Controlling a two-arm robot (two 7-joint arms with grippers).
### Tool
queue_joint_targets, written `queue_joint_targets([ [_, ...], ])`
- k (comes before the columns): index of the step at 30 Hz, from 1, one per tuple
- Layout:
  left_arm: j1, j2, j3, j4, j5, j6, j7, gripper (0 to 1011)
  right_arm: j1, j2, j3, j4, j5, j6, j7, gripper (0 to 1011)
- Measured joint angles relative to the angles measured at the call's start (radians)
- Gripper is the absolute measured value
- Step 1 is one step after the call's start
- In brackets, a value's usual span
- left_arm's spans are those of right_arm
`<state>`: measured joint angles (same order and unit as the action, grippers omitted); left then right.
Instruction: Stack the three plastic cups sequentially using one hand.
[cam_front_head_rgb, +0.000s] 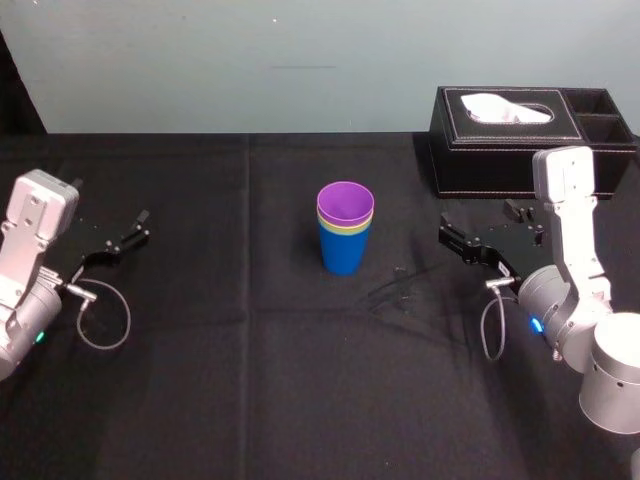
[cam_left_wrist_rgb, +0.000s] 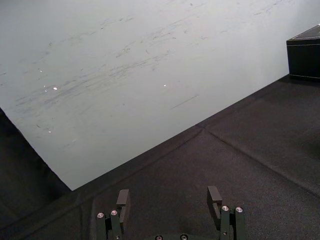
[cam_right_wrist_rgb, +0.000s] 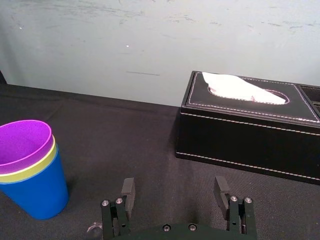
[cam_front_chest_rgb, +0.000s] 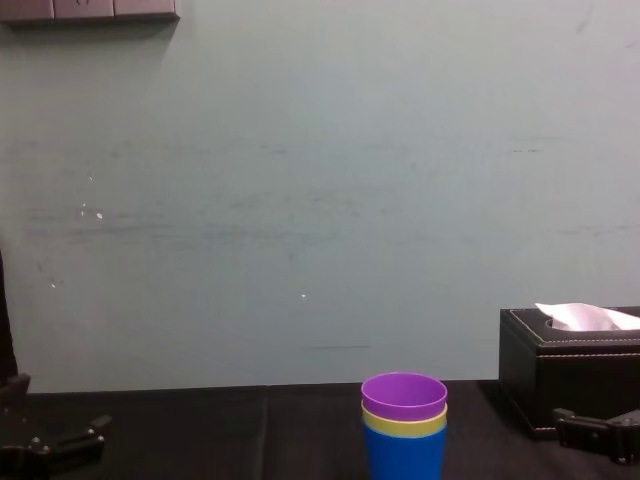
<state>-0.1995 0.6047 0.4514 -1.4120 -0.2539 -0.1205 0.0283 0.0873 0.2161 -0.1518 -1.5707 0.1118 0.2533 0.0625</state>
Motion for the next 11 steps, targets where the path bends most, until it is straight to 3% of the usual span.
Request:
queue_joint_targets([
  [11, 0.000, 0.000, 0.000, 0.000, 0.000, 0.000, 0.000, 1011, 0.000, 0.000, 0.000, 0.000, 0.000, 0.000, 0.000, 1003],
])
